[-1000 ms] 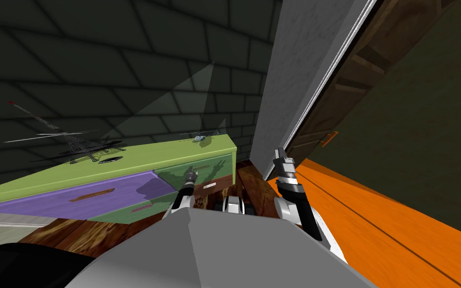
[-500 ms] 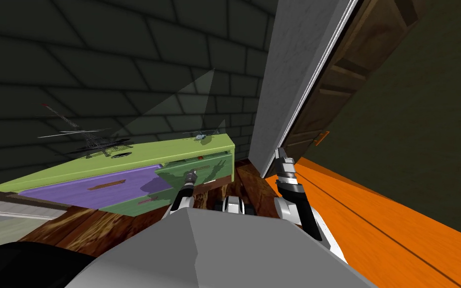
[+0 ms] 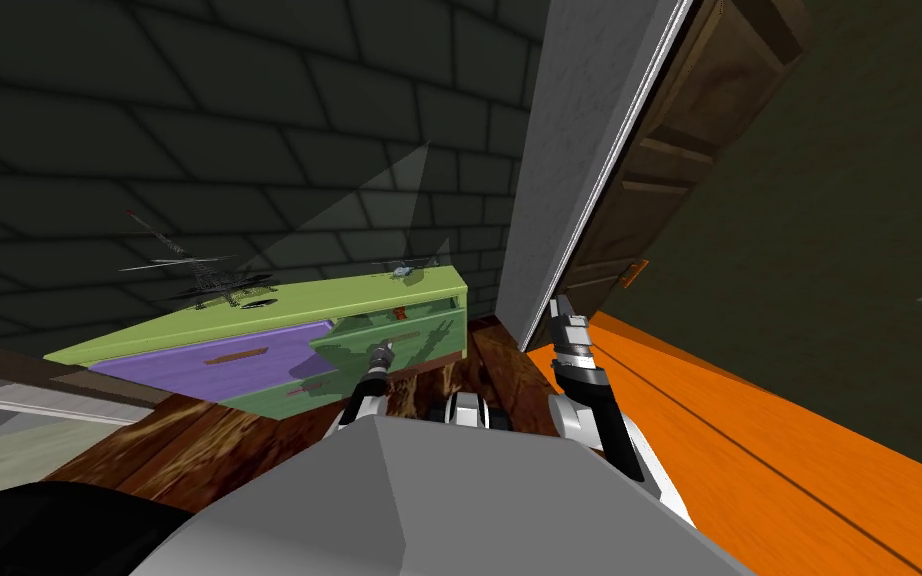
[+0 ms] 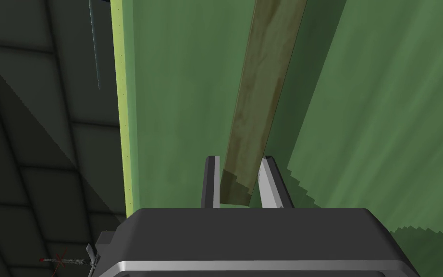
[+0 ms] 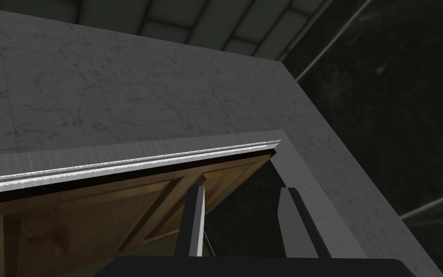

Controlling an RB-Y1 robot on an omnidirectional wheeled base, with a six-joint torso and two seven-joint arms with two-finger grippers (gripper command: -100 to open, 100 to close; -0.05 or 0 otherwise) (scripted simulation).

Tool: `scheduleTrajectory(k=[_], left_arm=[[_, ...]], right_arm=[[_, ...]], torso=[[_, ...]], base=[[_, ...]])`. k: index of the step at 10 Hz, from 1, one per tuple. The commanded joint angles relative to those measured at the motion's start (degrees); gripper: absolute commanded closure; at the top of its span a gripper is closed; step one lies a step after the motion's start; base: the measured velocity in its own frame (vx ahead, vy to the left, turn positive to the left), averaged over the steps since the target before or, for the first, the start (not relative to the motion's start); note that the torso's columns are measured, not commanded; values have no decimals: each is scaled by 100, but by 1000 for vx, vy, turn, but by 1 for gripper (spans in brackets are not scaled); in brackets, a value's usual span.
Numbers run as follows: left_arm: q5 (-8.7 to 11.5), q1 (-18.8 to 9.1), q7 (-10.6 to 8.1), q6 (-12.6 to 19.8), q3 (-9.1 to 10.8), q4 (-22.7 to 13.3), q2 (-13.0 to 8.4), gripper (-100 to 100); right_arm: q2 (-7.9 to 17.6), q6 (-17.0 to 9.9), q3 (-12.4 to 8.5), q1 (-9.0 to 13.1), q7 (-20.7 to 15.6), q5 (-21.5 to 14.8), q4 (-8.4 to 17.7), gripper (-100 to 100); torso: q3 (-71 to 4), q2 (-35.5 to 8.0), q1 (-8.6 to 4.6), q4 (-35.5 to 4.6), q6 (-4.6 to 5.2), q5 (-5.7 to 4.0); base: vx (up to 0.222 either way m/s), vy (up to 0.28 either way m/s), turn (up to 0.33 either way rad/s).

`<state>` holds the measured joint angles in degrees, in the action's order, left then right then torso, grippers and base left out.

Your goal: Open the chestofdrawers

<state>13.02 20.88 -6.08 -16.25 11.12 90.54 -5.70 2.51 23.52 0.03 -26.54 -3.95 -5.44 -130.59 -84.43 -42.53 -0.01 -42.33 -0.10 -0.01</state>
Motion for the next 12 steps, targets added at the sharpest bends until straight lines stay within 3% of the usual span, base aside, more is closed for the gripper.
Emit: scheduleTrajectory(k=[1, 2, 3, 11, 12], left_arm=[[0, 94, -2, -1, -26, 90, 4, 100], [-2, 76, 1, 7, -20, 66, 2, 100], [47, 221, -26, 225, 16, 340, -36, -100], [249, 721, -141, 1052, 190, 1595, -206, -100], [243, 696, -138, 1045, 172, 1468, -205, -100]], right_arm=[[0, 0, 0, 0, 0, 0, 0, 0], [0, 0, 0, 0, 0, 0, 0, 0], [0, 0, 0, -1, 0, 0, 0, 0], [1, 0, -1, -2, 0, 0, 0, 0], [1, 0, -1, -2, 0, 0, 0, 0]], torso=[[-4, 8, -3, -1, 2, -2], [-6, 11, -8, -1, 6, -3], [-22, 40, 7, -3, 11, -6], [-7, 5, -14, -15, 6, -20], [-2, -8, -24, -26, 1, -33]], base=[[-152, -86, 26], [-78, -43, 12], [-2, -11, -14], [17, -16, -11], [9, -5, -1]])
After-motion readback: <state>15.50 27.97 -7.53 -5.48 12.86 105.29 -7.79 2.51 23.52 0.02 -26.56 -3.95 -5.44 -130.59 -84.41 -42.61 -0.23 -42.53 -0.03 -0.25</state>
